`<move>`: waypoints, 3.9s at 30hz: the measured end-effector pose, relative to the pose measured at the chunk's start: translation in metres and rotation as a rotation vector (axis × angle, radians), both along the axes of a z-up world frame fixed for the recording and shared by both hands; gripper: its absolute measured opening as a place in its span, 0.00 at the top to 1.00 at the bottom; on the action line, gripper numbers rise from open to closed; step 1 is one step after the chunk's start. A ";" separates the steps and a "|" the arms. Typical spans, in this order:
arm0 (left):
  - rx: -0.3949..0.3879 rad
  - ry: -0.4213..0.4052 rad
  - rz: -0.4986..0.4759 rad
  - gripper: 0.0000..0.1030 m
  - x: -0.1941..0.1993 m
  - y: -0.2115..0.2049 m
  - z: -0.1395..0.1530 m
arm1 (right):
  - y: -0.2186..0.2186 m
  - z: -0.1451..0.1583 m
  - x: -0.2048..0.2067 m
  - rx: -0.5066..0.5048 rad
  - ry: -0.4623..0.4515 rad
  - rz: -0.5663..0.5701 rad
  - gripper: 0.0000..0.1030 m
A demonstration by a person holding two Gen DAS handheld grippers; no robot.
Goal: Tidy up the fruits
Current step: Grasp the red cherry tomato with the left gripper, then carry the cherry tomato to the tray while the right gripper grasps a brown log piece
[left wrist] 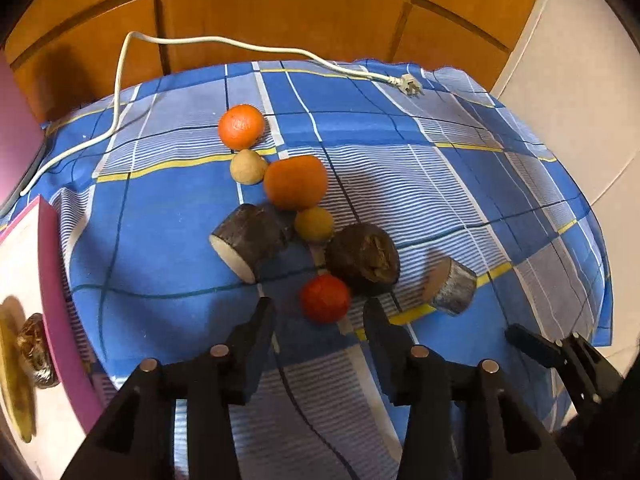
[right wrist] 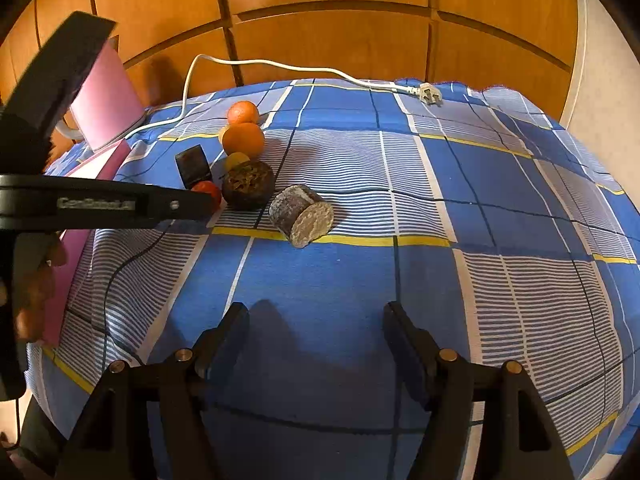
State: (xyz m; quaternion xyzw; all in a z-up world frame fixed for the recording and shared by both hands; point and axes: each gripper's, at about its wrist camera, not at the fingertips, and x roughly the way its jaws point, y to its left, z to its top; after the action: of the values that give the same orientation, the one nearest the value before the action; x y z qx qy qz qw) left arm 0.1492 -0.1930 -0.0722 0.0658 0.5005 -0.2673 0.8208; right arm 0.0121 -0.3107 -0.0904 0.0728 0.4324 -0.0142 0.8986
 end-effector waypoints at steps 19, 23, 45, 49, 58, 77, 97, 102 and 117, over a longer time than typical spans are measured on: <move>-0.119 -0.050 0.039 0.76 -0.068 0.052 0.012 | 0.005 -0.003 0.000 -0.027 -0.003 0.013 0.25; -0.125 -0.080 0.047 0.76 -0.086 0.065 0.021 | 0.007 -0.004 0.000 -0.033 -0.008 0.009 0.24; -0.242 -0.122 0.156 0.76 -0.113 0.139 0.046 | 0.023 0.036 0.016 -0.089 -0.005 0.072 0.36; -0.246 -0.123 0.183 0.76 -0.113 0.152 0.047 | 0.029 0.046 0.033 -0.074 -0.017 0.115 0.37; -0.259 -0.123 0.256 0.76 -0.110 0.184 0.050 | 0.035 0.049 0.082 -0.072 -0.004 0.162 0.66; -0.214 -0.117 0.395 0.76 -0.089 0.233 0.048 | 0.013 0.012 0.082 -0.177 0.108 0.282 0.51; -0.030 -0.196 0.615 0.35 -0.037 0.285 0.037 | 0.017 0.008 0.080 -0.222 0.088 0.254 0.62; -0.009 -0.212 0.641 0.35 -0.068 0.276 0.041 | 0.017 0.008 0.079 -0.222 0.083 0.245 0.62; -0.008 -0.208 0.623 0.34 -0.106 0.260 0.050 | 0.023 0.026 0.061 -0.161 0.049 0.223 0.62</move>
State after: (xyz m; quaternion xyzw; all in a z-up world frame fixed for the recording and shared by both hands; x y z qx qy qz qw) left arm 0.0430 0.0673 -0.0223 -0.0667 0.4088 0.0029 0.9102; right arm 0.0734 -0.2877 -0.0642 -0.0484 0.4570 0.0491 0.8868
